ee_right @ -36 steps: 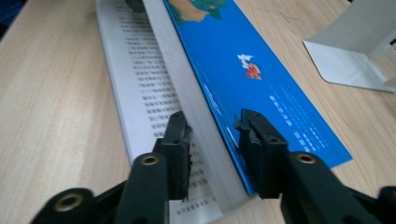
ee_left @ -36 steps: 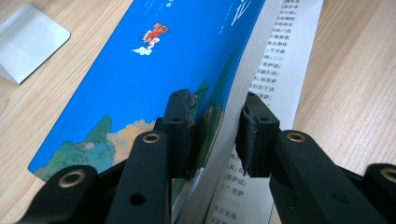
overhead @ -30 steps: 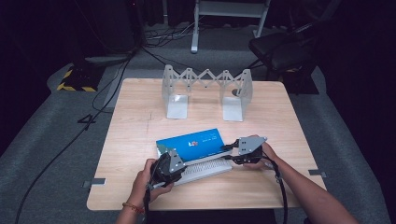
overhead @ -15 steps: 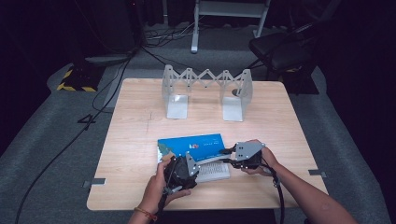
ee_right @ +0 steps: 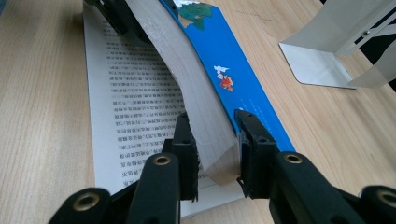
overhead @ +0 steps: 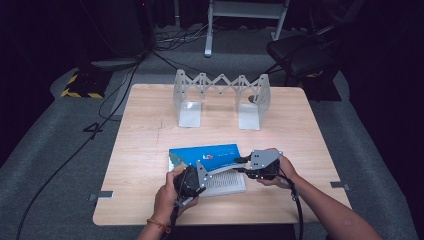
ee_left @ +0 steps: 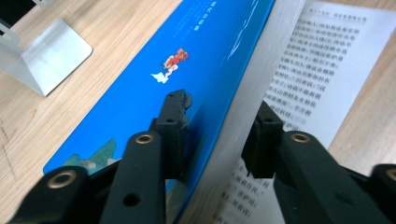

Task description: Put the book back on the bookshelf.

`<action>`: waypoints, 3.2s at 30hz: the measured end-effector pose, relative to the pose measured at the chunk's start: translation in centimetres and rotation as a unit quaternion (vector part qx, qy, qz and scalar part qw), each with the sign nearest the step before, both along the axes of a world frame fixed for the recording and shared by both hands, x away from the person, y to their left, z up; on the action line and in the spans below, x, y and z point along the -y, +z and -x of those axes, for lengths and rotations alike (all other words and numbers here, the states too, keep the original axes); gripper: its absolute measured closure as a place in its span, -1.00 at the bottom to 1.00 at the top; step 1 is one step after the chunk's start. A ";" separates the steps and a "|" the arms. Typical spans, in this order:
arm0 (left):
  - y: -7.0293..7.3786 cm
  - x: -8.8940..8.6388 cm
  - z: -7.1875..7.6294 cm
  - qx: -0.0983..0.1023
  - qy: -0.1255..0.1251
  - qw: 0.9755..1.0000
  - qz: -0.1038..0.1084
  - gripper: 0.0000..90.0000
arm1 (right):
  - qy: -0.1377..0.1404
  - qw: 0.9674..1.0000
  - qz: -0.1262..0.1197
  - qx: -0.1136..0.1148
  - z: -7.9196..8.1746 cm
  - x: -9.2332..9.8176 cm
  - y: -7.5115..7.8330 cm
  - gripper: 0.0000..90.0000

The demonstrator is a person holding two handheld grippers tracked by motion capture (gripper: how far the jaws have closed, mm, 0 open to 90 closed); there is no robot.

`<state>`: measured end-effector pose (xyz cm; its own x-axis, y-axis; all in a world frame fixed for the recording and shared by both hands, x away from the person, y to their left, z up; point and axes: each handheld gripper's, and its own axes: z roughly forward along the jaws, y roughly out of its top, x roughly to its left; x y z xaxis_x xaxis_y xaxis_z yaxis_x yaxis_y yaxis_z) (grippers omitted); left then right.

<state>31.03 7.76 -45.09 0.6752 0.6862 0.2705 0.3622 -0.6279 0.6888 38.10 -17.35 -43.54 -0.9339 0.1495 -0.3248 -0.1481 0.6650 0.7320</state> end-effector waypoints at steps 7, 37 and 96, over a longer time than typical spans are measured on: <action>0.6 0.8 -1.0 -0.005 -0.007 1.000 -0.005 0.39 | 0.006 1.000 0.002 0.001 -0.3 0.0 0.5 0.61; 1.2 -2.8 -1.9 0.047 -0.011 0.987 0.154 0.68 | -0.123 0.988 -0.013 -0.094 -7.3 4.6 -6.3 -0.14; 0.4 -5.1 1.0 0.009 -0.059 0.978 0.200 0.26 | -0.040 0.978 -0.195 -0.064 -4.2 -1.2 3.8 0.11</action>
